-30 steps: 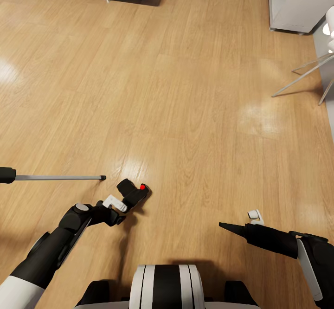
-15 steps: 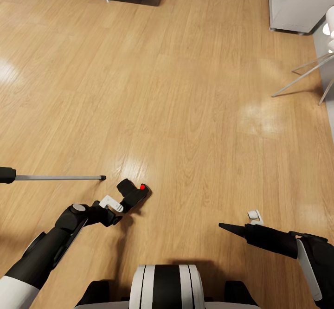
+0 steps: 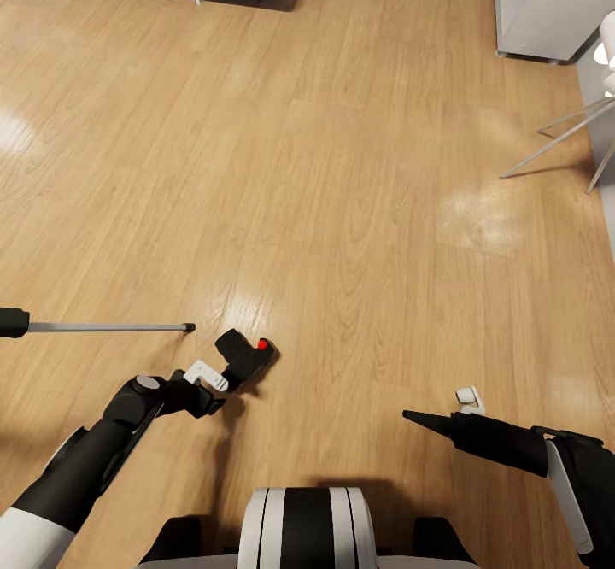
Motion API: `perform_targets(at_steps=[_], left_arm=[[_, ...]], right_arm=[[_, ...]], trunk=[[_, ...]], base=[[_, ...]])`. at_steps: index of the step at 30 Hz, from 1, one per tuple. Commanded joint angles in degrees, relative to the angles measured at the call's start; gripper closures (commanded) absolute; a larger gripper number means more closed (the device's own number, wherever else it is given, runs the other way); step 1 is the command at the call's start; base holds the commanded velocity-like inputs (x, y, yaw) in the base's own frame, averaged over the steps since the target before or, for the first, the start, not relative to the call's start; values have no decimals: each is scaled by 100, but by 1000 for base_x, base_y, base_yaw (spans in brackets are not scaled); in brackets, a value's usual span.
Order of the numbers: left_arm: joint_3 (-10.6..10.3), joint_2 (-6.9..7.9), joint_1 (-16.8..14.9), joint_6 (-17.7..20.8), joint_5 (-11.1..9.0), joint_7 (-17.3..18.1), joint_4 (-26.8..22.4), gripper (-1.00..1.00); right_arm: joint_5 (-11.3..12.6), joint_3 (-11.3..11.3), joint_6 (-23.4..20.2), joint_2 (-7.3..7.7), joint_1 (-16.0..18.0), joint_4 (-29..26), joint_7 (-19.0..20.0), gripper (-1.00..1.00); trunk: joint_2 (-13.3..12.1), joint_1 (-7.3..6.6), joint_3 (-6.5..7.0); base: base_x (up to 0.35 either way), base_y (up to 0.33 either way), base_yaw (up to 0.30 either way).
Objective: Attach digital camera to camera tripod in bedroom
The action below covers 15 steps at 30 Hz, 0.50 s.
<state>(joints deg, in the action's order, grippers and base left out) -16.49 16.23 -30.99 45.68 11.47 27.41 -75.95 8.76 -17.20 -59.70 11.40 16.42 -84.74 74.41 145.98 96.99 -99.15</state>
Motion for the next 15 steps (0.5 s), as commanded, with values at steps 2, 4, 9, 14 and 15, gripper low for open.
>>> perform_targets(at_steps=[2, 4, 9, 14, 15], left_arm=[[-10, 0, -3, 14, 63, 44, -4, -100], [-42, 1, -3, 5, 64, 35, 15, -100], [-224, 8, -3, -53, 86, -24, 135, -100], [-445, 11, -3, -285, 107, -77, 267, -100], [-473, 11, -3, -366, 109, -82, 291, -100]], right_arm=[[3, -3, -30, 0, 2, 0, 14, -100], [0, -3, -30, -3, 2, 1, 13, -100], [-4, -3, -30, -7, 2, 3, 6, -100], [-5, -3, -30, -12, 2, 8, 4, -100], [-5, -3, -30, -13, 2, 8, 6, -100]], trunk=[[1, -1, -3], [1, -1, -3], [1, -1, -3], [1, -1, -3], [1, -1, -3]], base=[[0, 0, 0], [0, 0, 0], [0, 0, 0], [0, 0, 0], [0, 0, 0]])
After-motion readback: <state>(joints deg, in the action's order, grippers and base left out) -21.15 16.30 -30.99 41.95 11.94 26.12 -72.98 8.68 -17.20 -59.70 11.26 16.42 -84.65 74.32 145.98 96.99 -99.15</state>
